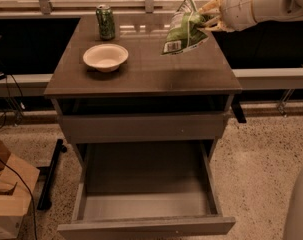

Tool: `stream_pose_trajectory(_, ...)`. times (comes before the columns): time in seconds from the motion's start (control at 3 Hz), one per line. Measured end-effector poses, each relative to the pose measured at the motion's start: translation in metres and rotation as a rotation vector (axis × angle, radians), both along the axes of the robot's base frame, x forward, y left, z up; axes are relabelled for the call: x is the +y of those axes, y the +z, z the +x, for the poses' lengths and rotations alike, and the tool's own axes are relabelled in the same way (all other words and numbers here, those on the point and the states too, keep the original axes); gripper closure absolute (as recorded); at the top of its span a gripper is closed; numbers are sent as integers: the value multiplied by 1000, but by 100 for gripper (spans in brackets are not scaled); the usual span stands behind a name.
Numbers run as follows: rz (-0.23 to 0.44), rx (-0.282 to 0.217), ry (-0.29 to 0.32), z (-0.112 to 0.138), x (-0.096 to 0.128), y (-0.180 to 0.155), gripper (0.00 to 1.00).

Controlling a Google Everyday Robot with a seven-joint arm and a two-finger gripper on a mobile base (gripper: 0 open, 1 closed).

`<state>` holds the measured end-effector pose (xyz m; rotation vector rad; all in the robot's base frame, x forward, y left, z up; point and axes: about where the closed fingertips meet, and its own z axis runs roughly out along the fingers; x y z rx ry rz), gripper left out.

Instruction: Pick green jalapeno chip bag from middle drawer and place on counter

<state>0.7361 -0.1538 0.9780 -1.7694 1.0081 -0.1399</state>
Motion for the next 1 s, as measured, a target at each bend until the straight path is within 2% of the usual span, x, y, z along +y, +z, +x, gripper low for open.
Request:
stream_pose_trajectory(0.33, 0, 8, 7, 2, 5, -5, 28)
stream_pose_trajectory(0.67, 1, 11, 12, 3, 8, -7, 4)
stream_pose_trajectory(1.0, 1, 12, 14, 3, 10, -8, 0)
